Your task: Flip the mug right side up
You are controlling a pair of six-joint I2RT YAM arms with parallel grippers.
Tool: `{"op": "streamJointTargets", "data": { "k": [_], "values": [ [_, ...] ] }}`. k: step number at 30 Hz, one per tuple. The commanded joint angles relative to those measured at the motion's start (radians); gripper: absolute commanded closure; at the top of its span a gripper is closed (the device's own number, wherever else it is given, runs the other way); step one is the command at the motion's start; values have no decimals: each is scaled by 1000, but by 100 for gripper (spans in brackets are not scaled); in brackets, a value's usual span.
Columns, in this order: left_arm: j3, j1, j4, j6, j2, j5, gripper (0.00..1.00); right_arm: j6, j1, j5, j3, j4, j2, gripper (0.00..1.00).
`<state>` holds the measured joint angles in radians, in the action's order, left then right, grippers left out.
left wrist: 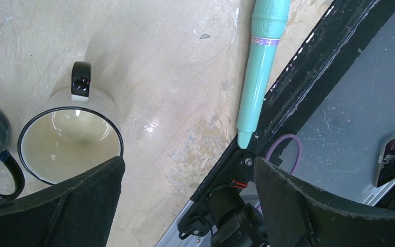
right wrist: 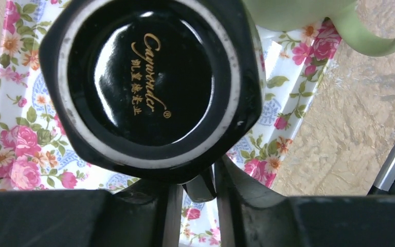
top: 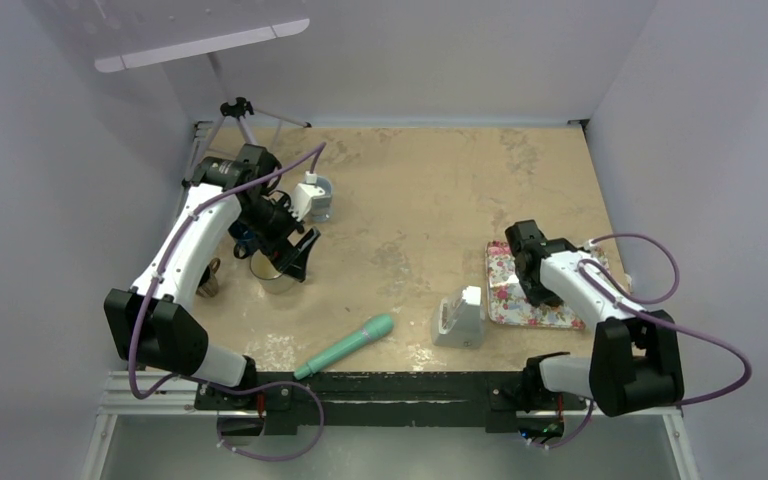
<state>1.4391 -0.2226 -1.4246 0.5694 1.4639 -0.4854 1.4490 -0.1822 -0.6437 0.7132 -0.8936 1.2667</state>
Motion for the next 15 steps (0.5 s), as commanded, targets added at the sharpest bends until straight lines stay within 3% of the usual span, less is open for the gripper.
{"op": "streamJointTargets", "data": {
  "k": [1,4,10,15],
  "values": [
    [38,9,-15,22,-13,-30,0,-6,11,-60,-26,72,-17,76],
    [39,9,-10,11,-13,-32,0,-169,11,-28,-27,161,-55,88],
    [89,9,27,-50,-4,-81,0,-339,10,-42,49,169,-202,100],
    [134,9,135,-188,4,-209,0,-555,10,17,138,244,-289,100]
  ]
}}
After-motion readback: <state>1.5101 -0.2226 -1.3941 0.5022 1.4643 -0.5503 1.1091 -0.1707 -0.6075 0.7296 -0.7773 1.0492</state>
